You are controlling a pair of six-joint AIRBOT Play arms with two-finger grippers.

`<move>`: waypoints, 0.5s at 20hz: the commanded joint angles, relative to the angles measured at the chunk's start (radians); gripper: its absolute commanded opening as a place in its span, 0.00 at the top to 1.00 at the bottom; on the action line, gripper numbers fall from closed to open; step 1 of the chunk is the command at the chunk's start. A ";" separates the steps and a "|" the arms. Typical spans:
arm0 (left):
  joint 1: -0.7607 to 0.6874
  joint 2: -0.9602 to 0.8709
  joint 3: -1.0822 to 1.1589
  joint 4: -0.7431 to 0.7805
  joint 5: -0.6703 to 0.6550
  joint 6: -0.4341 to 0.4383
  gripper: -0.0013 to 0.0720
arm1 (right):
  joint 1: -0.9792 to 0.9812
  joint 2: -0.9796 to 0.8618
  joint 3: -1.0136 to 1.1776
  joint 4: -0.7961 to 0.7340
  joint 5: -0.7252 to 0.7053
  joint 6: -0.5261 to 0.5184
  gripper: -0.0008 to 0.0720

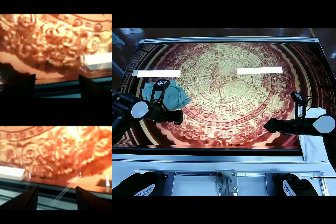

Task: Fold the shirts.

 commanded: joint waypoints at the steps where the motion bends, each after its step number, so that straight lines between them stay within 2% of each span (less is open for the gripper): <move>1: 0.000 -0.004 -0.003 -0.001 0.142 0.000 0.16 | 0.000 0.001 0.000 0.038 -0.033 0.001 0.18; 4: 0.000 -0.005 0.003 -0.033 0.296 0.006 0.16 | 0.000 0.001 0.000 0.038 -0.032 0.001 0.18; 5: 0.005 -0.005 0.004 -0.009 0.319 0.047 0.13 | 0.000 0.001 0.000 0.038 -0.032 0.001 0.18; 6: 0.017 -0.009 0.005 0.043 0.348 0.052 0.13 | 0.000 0.001 0.000 0.038 -0.032 0.002 0.18; 7: 0.061 -0.029 0.023 0.095 0.349 0.014 0.12 | 0.000 0.001 0.000 0.038 -0.032 0.002 0.18; 8: 0.132 -0.065 0.061 0.106 0.321 0.008 0.04 | 0.000 0.001 0.000 0.038 -0.033 0.001 0.18; 9: 0.228 -0.121 0.117 0.104 0.287 0.013 0.00 | 0.000 0.001 0.000 0.037 -0.033 0.001 0.18; 10: 0.315 -0.180 0.177 0.084 0.270 0.062 0.00 | 0.000 0.001 0.000 0.037 -0.034 0.001 0.18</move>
